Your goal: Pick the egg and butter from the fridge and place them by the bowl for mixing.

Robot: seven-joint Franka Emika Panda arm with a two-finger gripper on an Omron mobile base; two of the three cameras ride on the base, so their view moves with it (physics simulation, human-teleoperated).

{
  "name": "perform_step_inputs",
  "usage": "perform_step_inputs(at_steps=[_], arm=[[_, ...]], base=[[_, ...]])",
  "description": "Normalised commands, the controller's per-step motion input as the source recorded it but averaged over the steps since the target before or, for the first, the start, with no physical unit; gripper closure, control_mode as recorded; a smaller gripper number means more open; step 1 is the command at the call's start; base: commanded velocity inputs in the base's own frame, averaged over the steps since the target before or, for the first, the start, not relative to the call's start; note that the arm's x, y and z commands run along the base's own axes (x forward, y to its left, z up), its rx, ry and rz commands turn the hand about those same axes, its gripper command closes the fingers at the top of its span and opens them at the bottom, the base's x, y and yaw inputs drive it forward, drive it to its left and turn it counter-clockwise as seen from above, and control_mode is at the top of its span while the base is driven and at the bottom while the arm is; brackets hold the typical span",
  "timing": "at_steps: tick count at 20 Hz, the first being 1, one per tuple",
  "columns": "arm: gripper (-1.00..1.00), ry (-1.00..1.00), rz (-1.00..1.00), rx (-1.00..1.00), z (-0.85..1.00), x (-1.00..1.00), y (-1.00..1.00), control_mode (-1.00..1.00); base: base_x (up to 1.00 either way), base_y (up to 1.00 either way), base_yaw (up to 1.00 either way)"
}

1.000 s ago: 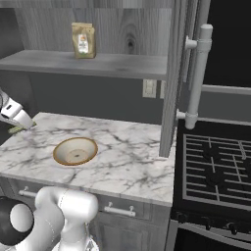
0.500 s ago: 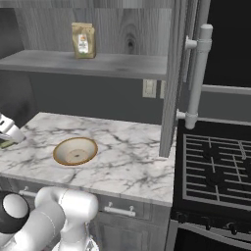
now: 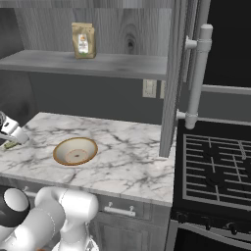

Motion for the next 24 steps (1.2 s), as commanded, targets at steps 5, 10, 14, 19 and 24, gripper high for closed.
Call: perform_step_inputs(at_steps=[5, 10, 14, 19, 24], arm=[[1.0, -0.02, 0.02, 0.0, -0.22, 0.18, 0.0, -1.0], [1.0, -0.05, 0.02, 0.0, -0.31, 0.1, 0.0, -1.0], [1.0, -0.05, 0.0, 0.0, -0.31, 0.0, 0.0, -1.0], [1.0, -0.05, 0.0, 0.0, -0.3, 0.12, 0.0, -1.0], [1.0, -0.04, 0.0, 0.0, -0.2, 0.24, 0.0, -1.0]], base=[[0.0, 0.0, 0.0], [0.0, 0.0, 0.0], [0.0, 0.0, 0.0], [0.0, 0.0, 0.0], [0.0, 0.0, 0.0]])
